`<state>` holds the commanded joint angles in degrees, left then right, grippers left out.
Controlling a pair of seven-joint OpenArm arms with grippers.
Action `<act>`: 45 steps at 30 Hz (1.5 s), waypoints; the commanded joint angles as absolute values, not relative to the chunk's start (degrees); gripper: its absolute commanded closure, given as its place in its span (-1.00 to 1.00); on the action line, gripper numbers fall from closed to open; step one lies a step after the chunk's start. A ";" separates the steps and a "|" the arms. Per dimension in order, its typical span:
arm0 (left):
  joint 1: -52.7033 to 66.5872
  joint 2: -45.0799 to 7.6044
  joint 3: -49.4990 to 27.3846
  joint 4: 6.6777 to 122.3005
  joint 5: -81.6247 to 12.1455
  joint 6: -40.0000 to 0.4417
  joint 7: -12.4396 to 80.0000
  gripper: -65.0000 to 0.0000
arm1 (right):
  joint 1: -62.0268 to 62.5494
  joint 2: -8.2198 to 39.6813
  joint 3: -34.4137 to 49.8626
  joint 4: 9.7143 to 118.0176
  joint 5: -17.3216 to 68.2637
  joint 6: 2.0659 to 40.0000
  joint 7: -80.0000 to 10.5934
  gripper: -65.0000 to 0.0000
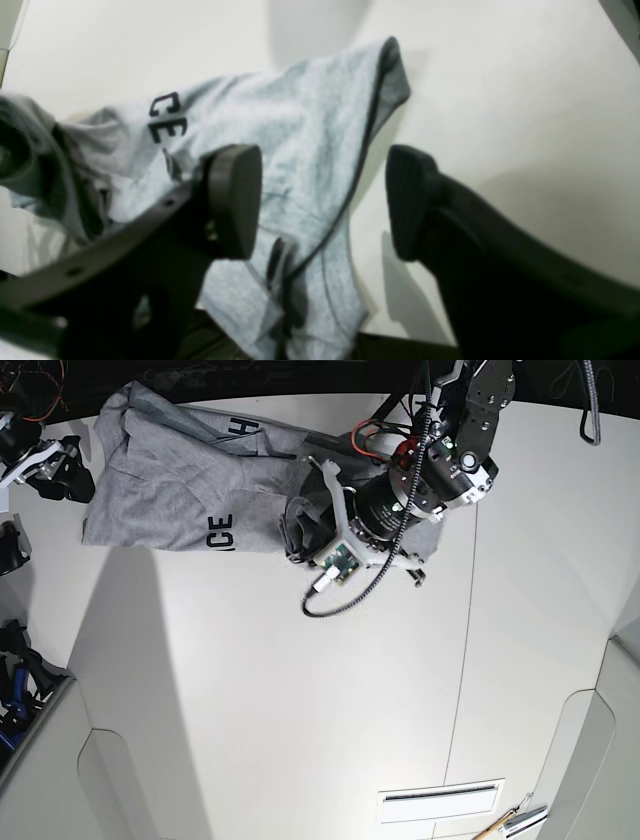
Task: Fold the T-shirt properly
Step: 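Lower the held end onto the shirt beside the collar and press, then release the strip and grasp both ends of the folded strip with both grippers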
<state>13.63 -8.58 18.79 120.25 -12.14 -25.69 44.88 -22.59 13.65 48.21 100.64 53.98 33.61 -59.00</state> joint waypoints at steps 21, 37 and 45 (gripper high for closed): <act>16.82 -8.60 14.39 120.27 -16.08 -28.49 45.34 -0.20 | -19.51 16.49 40.95 82.72 52.95 34.33 -55.46 -0.19; 16.84 -10.68 -2.02 120.25 -19.51 -27.68 46.63 -0.20 | -16.58 16.43 29.28 82.83 49.89 34.33 -55.33 1.00; 20.18 -10.68 -7.60 120.25 -22.06 -27.68 49.78 -0.20 | -11.35 20.88 31.00 83.48 49.89 34.70 -55.86 1.00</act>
